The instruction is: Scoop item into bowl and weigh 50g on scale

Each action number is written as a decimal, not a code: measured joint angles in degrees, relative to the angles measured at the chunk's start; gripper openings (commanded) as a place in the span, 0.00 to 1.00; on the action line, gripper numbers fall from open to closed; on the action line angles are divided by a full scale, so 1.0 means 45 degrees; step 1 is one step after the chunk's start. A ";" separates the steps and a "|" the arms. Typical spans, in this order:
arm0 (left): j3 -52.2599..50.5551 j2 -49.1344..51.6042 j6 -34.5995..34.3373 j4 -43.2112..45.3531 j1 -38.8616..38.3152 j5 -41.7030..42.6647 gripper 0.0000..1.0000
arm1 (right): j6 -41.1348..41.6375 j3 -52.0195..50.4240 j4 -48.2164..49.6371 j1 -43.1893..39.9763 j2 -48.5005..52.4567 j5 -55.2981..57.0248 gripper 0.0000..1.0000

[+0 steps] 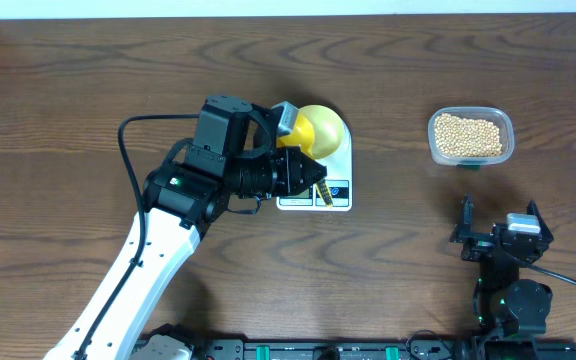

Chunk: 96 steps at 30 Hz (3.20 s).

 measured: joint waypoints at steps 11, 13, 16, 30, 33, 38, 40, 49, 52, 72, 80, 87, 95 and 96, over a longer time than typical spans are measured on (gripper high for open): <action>0.0000 0.0000 0.0661 0.1418 0.0000 0.2205 0.07 | 0.0000 0.0000 0.0000 0.0000 0.0000 0.0000 0.99; 0.0000 0.0000 0.0680 0.1447 0.0000 0.2399 0.07 | 0.0000 0.0000 0.0000 0.0000 0.0000 0.0000 0.99; 0.0000 0.0000 0.0724 0.1452 0.0000 0.2516 0.08 | 0.0000 0.0000 0.0000 0.0000 0.0000 0.0000 0.99; 0.0000 0.0000 0.1564 -0.1098 0.0000 -0.0049 0.07 | 0.0000 0.0000 0.0000 0.0000 0.0000 0.0000 0.99; 0.0000 0.0000 0.1739 -0.1122 -0.0005 -0.0257 0.07 | 0.0000 0.0000 0.0000 0.0000 0.0000 0.0000 0.99; 0.0000 -0.0155 0.1933 -0.1117 -0.0005 -0.0369 0.07 | 0.0000 0.0000 0.0000 0.0000 0.0000 0.0000 0.99; 0.0000 -0.0466 0.1967 -0.1156 -0.0010 -0.0709 0.07 | 0.0000 0.0000 0.0000 0.0000 0.0000 0.0005 0.99; 0.0000 -0.2205 0.1379 -0.2482 -0.0019 -0.4911 0.07 | 0.0000 0.0000 0.0000 0.0000 0.0000 0.0000 0.99; 0.0000 -0.2268 0.0889 -0.2841 -0.0019 -0.6601 0.07 | 0.0000 0.0000 0.0000 0.0000 0.0000 0.0000 0.99; 0.0000 -0.2268 -0.0316 -0.2832 -0.0019 -0.5532 0.07 | 0.0000 0.0000 0.0000 0.0000 0.0000 0.0000 0.99; 0.0000 -0.2268 -0.1491 -0.2817 -0.0019 -0.5600 0.07 | 0.0000 0.0000 0.0000 0.0000 0.0000 0.0000 0.99; 0.0000 -0.2268 -0.2098 -0.2827 -0.0019 -0.5639 0.07 | 0.0000 0.0000 0.0000 0.0000 0.0000 0.0000 0.99; 0.0000 -0.2268 -0.2195 -0.2744 -0.0019 -0.5639 0.07 | 0.0000 0.0000 0.0000 0.0000 0.0000 0.0000 0.99; 0.0000 -0.2268 -0.2200 -0.2735 -0.0019 -0.5639 0.07 | 0.0000 0.0000 0.0000 0.0000 0.0000 0.0000 0.99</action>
